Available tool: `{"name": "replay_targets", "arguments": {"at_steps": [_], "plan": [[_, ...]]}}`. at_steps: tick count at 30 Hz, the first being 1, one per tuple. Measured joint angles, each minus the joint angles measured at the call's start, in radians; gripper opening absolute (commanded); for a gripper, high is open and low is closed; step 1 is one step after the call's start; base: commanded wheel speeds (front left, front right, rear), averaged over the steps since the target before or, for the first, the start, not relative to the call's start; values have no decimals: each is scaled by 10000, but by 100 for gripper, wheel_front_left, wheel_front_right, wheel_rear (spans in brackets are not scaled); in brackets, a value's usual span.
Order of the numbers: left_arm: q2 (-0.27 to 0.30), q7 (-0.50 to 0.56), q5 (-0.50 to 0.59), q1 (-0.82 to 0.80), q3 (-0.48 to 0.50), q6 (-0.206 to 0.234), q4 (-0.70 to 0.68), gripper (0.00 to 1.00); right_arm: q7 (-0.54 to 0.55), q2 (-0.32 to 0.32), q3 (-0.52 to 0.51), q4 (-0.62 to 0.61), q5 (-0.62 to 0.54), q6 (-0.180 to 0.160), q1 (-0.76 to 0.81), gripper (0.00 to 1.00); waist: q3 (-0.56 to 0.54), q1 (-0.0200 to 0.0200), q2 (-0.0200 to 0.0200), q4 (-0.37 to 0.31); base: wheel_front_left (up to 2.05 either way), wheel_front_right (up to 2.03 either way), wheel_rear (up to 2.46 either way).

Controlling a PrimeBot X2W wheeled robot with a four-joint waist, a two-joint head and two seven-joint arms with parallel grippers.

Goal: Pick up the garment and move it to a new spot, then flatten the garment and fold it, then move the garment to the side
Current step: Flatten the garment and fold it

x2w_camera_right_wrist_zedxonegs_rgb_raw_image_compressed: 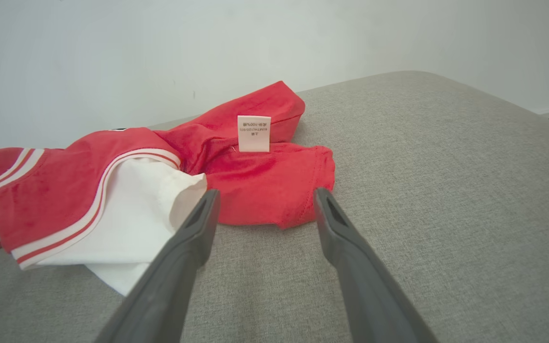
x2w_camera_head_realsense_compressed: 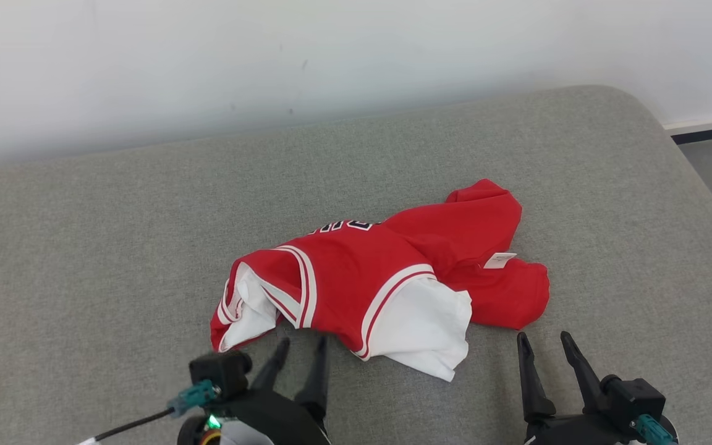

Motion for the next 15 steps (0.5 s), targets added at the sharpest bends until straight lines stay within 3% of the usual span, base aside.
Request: {"name": "replay_targets", "arguments": {"at_steps": [5,14,15], "plan": [[-111,943,-282,272,-422,138,-190,100,0,0,127,-6,75,0,-41,100,93,0,0,-106,0,0,0],[-410,1191,-445,-630,-334,382,876,100,0,0,136,-8,221,0,-197,100,302,0,0,-600,0,0,0],[-439,1174,-596,-751,-240,453,1189,90,0,-2,100,-10,251,0,-204,100,355,0,0,-704,0,0,0]]}}
